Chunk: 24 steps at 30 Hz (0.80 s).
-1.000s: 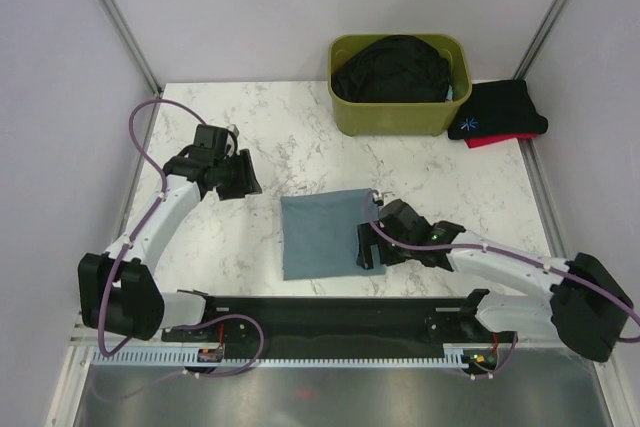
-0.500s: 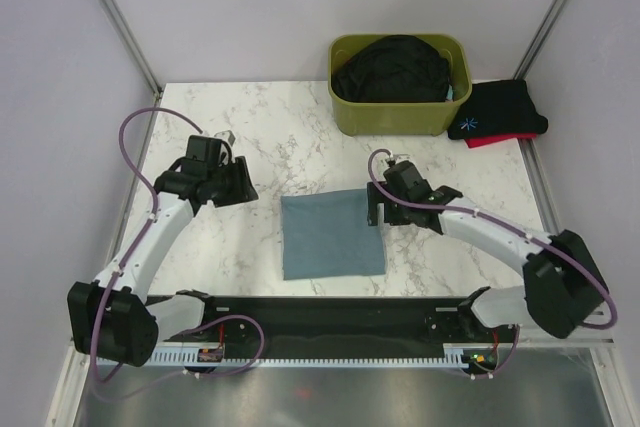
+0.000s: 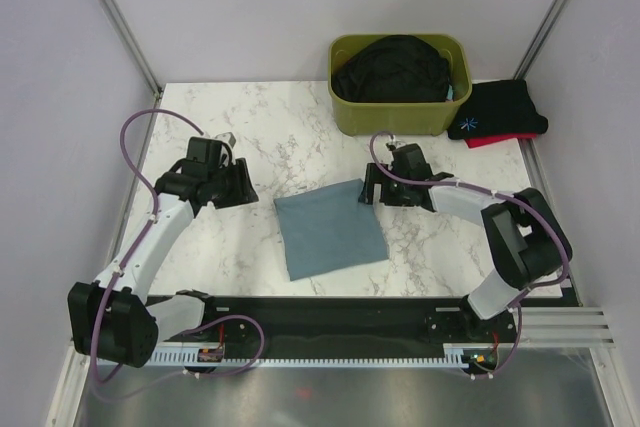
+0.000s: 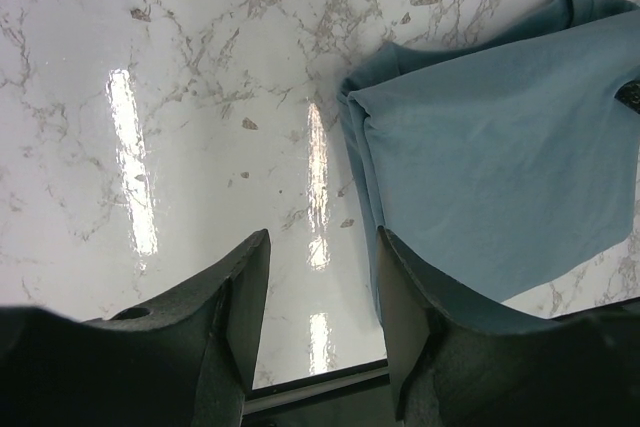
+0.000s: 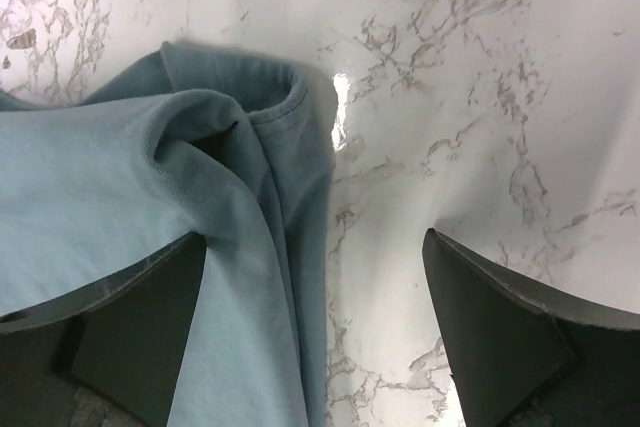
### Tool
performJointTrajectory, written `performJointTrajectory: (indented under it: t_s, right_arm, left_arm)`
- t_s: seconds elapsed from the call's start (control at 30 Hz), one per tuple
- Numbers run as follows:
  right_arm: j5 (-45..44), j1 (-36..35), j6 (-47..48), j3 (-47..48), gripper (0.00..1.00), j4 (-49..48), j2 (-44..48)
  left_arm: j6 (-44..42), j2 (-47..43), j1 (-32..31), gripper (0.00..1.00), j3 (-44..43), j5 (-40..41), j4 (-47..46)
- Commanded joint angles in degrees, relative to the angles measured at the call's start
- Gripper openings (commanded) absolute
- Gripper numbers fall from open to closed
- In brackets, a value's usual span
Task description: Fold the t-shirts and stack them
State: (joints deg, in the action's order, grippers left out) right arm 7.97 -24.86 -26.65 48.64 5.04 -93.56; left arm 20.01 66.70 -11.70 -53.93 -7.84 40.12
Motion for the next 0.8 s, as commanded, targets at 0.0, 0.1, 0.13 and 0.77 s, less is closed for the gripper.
performJointTrajectory:
  t_s: [0.0, 0.1, 0.13, 0.77]
  right_arm:
    - [4.95, 0.17, -0.94, -1.53, 0.97, -2.67, 3.36]
    - [4.87, 0.17, -0.59, -2.06, 0.98, -1.96, 8.02]
    - [5.04, 0.17, -0.42, -1.89, 0.98, -2.05, 8.3]
    - [12.06, 1.83, -2.43, 6.47, 0.93, -12.06, -16.74]
  left_arm:
    - [-2.7, -0.17, 0.01, 0.54, 0.32, -1.13, -1.71]
    - [-2.61, 0.27, 0.01, 0.53, 0.41, -1.22, -1.71]
    - [-2.69, 0.54, 0.01, 0.53, 0.32, -1.48, -1.71]
    - [-2.78, 1.51, 0.01, 0.52, 0.58, -0.43, -1.8]
